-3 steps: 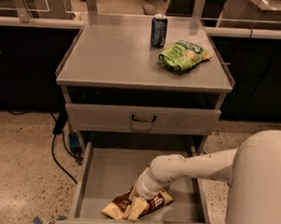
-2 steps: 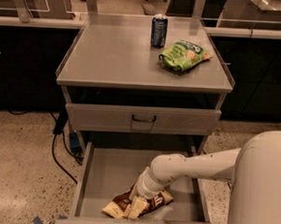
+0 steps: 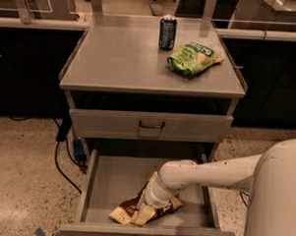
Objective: Pick brown chip bag from middle drawer and place on counter
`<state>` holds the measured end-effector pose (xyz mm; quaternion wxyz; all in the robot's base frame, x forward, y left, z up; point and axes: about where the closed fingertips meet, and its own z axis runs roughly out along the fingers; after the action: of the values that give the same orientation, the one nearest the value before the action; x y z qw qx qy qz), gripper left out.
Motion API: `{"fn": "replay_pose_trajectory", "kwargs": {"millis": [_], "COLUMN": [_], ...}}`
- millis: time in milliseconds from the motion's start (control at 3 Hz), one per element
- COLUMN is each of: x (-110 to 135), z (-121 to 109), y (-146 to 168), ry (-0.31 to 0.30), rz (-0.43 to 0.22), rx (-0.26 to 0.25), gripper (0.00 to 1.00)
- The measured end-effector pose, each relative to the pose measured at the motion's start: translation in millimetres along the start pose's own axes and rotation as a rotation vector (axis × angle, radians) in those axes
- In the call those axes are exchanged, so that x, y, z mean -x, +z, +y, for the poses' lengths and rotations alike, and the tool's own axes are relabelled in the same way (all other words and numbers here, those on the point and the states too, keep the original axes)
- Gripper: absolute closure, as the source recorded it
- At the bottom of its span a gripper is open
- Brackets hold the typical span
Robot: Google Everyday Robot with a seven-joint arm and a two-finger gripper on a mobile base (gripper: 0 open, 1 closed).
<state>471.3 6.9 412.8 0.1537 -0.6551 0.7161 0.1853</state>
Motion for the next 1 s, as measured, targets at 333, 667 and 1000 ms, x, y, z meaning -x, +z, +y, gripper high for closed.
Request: {"fn": "replay_pose_trajectory", "kwargs": {"millis": [333, 667, 1000], "x": [1.1, 1.1, 1.1], "z": [0.2, 0.2, 0.2], "y": [-2.2, -2.1, -2.1], "ry": [0.0, 0.0, 0.0], "rz": [0.0, 0.0, 0.0], "rx": [0.0, 0.0, 0.0], "gripper": [0.83, 0.53, 0.28]}}
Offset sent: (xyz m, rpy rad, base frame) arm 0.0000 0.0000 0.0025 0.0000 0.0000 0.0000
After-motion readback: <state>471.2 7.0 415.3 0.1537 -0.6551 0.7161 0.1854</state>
